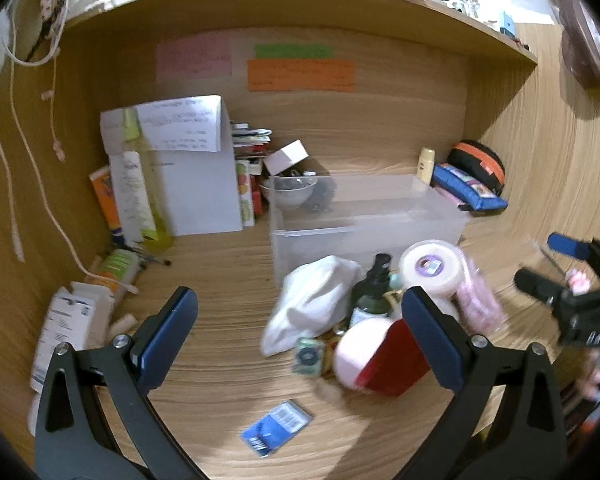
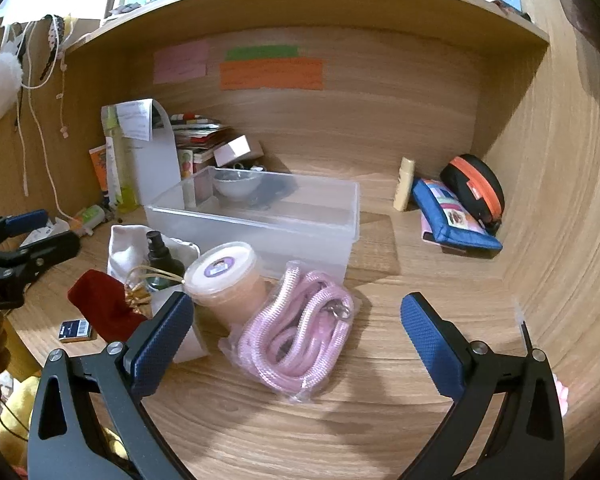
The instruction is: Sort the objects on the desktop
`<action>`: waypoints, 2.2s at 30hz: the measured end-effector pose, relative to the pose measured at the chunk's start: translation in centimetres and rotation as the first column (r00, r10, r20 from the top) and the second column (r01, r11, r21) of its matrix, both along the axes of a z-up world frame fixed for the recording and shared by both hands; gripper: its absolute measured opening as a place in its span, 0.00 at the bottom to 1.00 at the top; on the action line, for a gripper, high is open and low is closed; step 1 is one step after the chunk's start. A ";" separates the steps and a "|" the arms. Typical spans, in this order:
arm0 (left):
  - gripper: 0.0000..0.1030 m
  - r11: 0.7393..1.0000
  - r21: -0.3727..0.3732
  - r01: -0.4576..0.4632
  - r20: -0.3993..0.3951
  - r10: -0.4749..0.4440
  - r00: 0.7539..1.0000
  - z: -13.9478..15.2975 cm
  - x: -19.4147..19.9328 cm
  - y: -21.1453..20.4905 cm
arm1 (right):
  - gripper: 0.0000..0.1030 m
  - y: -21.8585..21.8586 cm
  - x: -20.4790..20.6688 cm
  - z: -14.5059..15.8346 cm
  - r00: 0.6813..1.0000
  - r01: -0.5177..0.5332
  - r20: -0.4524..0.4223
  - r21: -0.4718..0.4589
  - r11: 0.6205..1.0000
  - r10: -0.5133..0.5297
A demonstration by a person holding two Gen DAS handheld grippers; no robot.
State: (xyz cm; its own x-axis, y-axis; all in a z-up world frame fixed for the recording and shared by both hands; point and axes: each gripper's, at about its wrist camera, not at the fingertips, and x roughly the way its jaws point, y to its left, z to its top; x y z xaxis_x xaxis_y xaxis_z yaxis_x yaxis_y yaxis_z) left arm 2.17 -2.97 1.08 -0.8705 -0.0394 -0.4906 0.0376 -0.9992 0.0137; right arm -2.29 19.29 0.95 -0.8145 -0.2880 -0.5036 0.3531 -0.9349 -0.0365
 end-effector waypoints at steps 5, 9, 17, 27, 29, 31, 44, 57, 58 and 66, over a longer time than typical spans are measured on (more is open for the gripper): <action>1.00 1.000 -0.019 0.023 0.024 -0.022 0.999 -0.4 1.4 -1.6 | 1.00 1.5 -0.5 -0.4 0.999 -0.002 0.047 -0.042 0.999 0.003; 1.00 0.999 -0.025 0.040 0.083 -0.038 0.996 -1.8 2.1 -2.9 | 1.00 2.7 -1.4 -1.3 0.994 0.004 0.113 -0.068 0.998 0.004; 1.00 0.996 0.046 0.079 0.228 -0.088 0.970 -5.9 2.2 -4.1 | 1.00 3.5 -3.0 -3.6 0.977 0.031 0.211 -0.049 0.998 -0.020; 0.77 0.990 0.076 0.122 0.292 -0.139 0.946 -8.5 1.5 -3.9 | 1.00 1.7 -2.8 -5.3 0.955 -0.040 0.290 -0.069 0.997 0.058; 0.72 0.988 0.078 0.133 0.297 -0.150 0.943 -8.8 1.5 -3.9 | 1.00 1.0 -2.7 -5.5 0.957 -0.052 0.284 -0.033 0.998 0.059; 0.66 0.987 0.073 0.142 0.298 -0.158 0.941 -9.0 1.4 -3.8 | 1.00 0.3 -2.8 -6.0 0.958 -0.053 0.282 0.013 0.998 0.048; 0.31 0.984 0.017 0.175 0.238 -0.174 0.956 -9.2 1.4 -3.4 | 0.82 -2.3 -4.7 -7.4 0.960 -0.055 0.278 0.151 0.987 0.011; 0.26 0.994 0.046 0.104 0.192 -0.111 0.975 -8.0 1.1 -4.4 | 0.40 -0.1 -5.1 -6.6 0.973 -0.022 0.230 0.102 0.995 -0.002; 0.26 0.994 0.047 0.102 0.180 -0.109 0.978 -7.6 1.1 -4.4 | 0.38 0.1 -5.0 -6.4 0.975 -0.016 0.224 0.094 0.995 -0.005; 0.26 0.995 0.062 0.079 0.093 -0.084 0.992 -4.9 0.8 -4.5 | 0.27 2.0 -4.5 -3.6 0.988 0.018 0.151 0.034 0.999 -0.023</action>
